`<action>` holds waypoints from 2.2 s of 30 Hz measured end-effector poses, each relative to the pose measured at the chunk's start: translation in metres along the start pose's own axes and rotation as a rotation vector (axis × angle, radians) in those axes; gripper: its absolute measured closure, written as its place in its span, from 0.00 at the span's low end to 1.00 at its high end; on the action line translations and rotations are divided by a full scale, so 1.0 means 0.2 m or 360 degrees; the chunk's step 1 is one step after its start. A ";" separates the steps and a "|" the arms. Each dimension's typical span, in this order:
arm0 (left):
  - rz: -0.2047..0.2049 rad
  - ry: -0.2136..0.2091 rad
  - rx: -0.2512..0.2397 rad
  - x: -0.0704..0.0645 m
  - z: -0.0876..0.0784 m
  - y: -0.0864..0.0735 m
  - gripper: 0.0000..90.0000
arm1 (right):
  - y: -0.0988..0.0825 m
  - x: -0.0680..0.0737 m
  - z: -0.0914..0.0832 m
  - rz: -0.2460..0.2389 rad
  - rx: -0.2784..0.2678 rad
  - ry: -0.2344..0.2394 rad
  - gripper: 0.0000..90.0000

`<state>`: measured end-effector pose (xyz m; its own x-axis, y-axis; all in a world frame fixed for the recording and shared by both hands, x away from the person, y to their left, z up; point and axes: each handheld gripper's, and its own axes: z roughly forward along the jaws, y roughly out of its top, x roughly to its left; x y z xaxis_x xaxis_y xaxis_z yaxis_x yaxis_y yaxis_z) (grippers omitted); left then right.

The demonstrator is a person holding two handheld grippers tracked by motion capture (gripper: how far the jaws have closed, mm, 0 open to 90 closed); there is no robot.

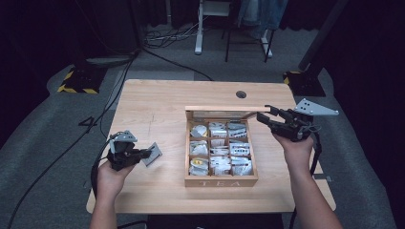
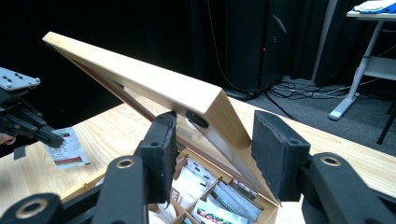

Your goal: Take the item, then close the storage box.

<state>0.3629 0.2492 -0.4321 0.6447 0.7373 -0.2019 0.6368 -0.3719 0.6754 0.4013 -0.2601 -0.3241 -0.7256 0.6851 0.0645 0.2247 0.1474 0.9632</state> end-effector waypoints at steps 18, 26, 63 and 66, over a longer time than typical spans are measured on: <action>-0.0132 0.0105 0.0011 0.09 0.04 -0.06 0.84 | 0.00 0.00 0.00 -0.0004 0.0005 -0.0004 0.56; -0.0198 0.0340 -0.0023 0.07 0.00 -0.04 0.34 | 0.00 0.00 0.00 0.0000 0.0005 -0.0004 0.56; -0.0001 0.0145 0.0179 -0.45 0.38 -0.14 0.35 | -0.01 0.01 0.00 -0.0003 0.0033 -0.0002 0.55; 0.0018 0.0184 0.0131 -0.46 0.39 -0.16 0.33 | -0.01 0.01 0.00 -0.0004 0.0034 0.0000 0.55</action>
<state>0.3166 0.1492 -0.4907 0.6021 0.7911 -0.1079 0.6652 -0.4223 0.6158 0.3985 -0.2591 -0.3253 -0.7262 0.6847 0.0618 0.2366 0.1646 0.9576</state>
